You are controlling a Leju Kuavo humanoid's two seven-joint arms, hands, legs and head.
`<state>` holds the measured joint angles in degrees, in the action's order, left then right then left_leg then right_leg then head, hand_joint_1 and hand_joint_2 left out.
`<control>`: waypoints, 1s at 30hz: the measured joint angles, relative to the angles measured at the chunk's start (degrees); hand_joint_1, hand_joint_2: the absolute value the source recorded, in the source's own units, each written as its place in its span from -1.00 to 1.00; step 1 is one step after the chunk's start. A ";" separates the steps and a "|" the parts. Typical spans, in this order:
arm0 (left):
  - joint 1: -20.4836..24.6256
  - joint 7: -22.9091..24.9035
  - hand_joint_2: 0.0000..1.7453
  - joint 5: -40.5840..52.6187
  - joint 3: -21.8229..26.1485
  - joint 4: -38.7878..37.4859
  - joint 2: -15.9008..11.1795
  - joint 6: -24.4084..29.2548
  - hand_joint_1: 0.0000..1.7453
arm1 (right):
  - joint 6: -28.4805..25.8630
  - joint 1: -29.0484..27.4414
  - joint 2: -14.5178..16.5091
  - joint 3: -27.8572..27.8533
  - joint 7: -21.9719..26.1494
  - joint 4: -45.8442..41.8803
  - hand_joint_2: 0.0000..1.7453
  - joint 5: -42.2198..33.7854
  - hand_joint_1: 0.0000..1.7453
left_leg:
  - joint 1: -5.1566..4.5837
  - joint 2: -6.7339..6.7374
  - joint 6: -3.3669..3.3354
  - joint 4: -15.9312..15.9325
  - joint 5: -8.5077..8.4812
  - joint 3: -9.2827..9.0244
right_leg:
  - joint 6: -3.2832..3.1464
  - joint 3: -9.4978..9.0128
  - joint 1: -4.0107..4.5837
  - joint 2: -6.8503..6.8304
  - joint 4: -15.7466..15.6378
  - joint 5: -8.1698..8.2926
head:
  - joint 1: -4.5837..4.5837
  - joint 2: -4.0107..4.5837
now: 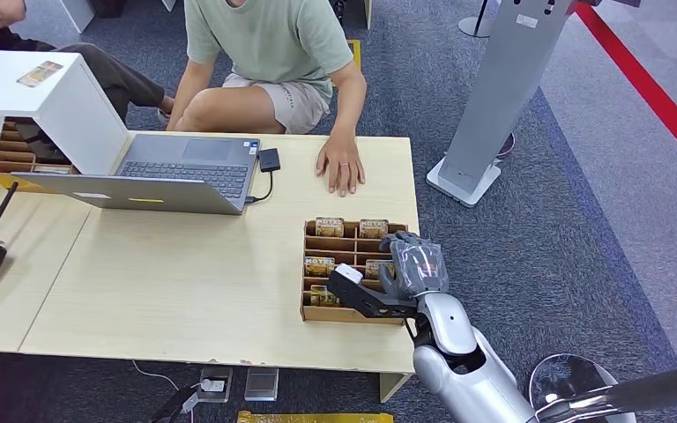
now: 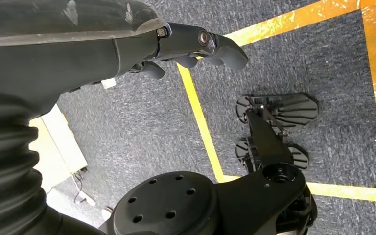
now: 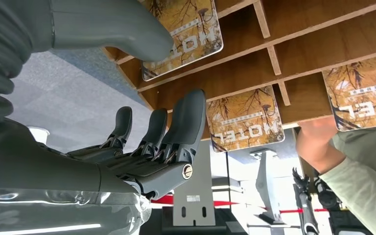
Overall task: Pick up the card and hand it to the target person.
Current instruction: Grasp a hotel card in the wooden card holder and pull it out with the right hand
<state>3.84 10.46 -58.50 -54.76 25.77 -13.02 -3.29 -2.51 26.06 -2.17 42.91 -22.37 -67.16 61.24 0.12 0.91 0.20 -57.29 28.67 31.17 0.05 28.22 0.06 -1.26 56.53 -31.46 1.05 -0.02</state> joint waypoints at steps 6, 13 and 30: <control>-0.10 0.27 1.00 -0.05 0.45 0.02 0.02 0.48 -1.00 | 0.14 -0.28 -0.12 0.01 -0.17 0.19 1.00 0.02 0.06 | 0.00 0.00 0.00 0.00 0.00 0.00 | 0.00 0.00 0.00 0.00 0.00 0.00 | 0.00 0.00; -0.22 0.45 1.00 -0.14 0.81 0.05 0.02 1.07 -1.00 | 0.30 -0.84 -0.12 0.02 -0.14 0.27 1.00 0.05 0.18 | 0.00 0.00 0.00 0.00 0.00 -0.01 | 0.00 0.00 0.00 0.00 0.00 0.00 | 0.00 0.00; -0.26 0.69 1.00 -0.14 1.42 0.07 0.03 1.04 -1.00 | 0.34 -0.78 -0.12 0.08 0.24 0.20 1.00 0.03 1.00 | 0.00 0.00 0.00 0.00 0.00 -0.07 | 0.00 -0.05 0.00 0.01 0.00 0.00 | 0.01 0.00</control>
<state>3.58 11.15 -58.64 -53.34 25.83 -12.99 -2.26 -2.17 25.28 -2.29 42.99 -22.12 -66.95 61.27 0.12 0.91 0.20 -57.29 28.66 31.10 0.05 28.17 0.06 -1.25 56.53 -31.46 1.05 -0.02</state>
